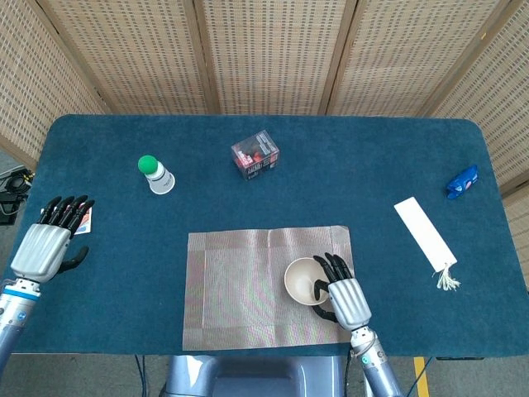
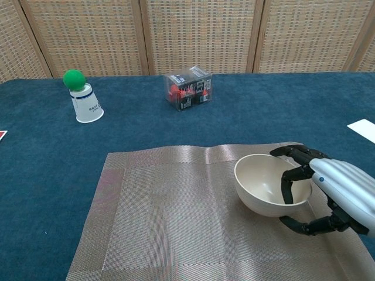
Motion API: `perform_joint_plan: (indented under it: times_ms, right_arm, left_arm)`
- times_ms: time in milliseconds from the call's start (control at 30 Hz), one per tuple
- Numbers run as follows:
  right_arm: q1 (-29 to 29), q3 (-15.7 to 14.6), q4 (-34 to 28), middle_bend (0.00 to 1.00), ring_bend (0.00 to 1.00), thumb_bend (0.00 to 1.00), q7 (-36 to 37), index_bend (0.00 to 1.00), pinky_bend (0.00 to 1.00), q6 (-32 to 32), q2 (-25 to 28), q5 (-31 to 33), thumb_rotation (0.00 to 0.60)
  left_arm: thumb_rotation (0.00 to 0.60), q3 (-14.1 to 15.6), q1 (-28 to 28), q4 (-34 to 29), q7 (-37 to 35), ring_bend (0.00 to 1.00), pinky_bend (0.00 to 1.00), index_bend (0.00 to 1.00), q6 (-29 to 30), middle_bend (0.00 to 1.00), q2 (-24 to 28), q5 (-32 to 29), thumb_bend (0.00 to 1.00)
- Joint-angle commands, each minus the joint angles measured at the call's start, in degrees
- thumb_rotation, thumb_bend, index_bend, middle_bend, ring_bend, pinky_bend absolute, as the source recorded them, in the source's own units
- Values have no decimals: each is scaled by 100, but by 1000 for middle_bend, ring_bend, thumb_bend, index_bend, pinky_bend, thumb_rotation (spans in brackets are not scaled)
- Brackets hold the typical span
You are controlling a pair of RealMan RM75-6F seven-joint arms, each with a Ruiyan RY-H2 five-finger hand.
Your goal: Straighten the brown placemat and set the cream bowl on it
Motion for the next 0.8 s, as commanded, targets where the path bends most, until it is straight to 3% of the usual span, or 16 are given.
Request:
perform_joint_plan:
  times_ms: [33,267,533,800]
  right_arm:
    - [-4,-23,-15,148,22,381,-46,521,55,-52,29,-4,600]
    - [-23,-14,-280,49,0,254,-309,361,2,-186,265,88,600]
    - [-157,68,-539,14,0,243,-858,324,0,-95,687,249,600]
    - [-380,335,-727,0,0,239,-778,305,0,247,1499,477,600]
  left_arm:
    - [600,-10,2,1,7,0,0,0,4,0,-3,-13,388]
    - [600,-37,8,16,8,0,0,0,21,0,-10,-32,388]
    - [600,-66,29,48,-34,0,0,0,39,0,-5,-78,388]
    - [600,-46,94,-25,-50,0,0,0,178,0,34,22,388]
